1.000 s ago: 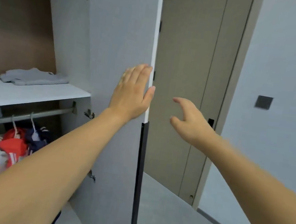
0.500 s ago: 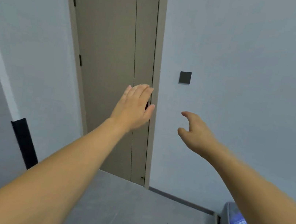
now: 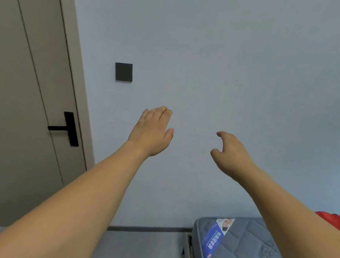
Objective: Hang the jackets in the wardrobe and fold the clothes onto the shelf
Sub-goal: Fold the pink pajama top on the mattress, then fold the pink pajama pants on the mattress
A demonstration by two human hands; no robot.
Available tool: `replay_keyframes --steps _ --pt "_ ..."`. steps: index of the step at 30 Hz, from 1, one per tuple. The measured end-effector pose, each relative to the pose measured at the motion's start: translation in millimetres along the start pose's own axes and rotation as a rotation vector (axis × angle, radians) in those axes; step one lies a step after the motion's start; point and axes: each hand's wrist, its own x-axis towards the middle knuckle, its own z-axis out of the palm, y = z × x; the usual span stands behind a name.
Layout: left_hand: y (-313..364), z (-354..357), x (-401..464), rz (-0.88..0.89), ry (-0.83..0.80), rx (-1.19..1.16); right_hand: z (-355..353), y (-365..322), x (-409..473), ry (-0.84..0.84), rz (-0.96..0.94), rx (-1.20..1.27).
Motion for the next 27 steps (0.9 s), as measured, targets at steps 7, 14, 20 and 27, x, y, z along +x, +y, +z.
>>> replay_keyframes --steps 7,14,20,27 --pt "71 101 125 0.232 -0.049 -0.113 -15 123 69 0.076 0.215 -0.028" --pt "135 189 245 0.349 -0.125 -0.167 -35 241 141 0.117 0.387 -0.01" --pt "198 273 326 0.513 -0.208 -0.238 -52 325 188 0.174 0.514 -0.02" --pt "279 403 406 0.672 -0.389 -0.351 -37 441 197 0.223 0.81 -0.003"
